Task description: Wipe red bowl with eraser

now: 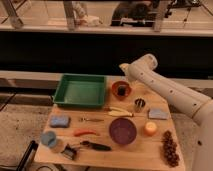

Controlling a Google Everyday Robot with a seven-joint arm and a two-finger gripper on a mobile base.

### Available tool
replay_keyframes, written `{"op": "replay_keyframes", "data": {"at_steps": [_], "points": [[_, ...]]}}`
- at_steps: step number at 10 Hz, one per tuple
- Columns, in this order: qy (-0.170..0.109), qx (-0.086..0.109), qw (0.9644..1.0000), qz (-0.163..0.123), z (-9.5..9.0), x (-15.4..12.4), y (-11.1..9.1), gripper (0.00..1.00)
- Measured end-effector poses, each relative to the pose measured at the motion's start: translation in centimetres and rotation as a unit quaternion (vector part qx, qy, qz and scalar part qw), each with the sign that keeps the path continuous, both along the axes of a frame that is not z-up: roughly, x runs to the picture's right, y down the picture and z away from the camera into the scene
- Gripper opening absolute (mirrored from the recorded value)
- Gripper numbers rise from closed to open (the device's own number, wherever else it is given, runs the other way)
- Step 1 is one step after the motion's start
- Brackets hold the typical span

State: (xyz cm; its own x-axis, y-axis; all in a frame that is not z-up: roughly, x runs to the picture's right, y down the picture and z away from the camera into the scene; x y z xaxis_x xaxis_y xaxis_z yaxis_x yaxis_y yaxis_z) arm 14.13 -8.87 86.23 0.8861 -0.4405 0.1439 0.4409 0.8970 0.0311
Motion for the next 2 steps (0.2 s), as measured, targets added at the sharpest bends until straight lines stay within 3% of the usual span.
{"op": "replay_keyframes", "data": {"at_steps": [2], "points": [[-0.014,0.018,0.9997,0.007,-2.9,0.1,-0.6,0.8]]}}
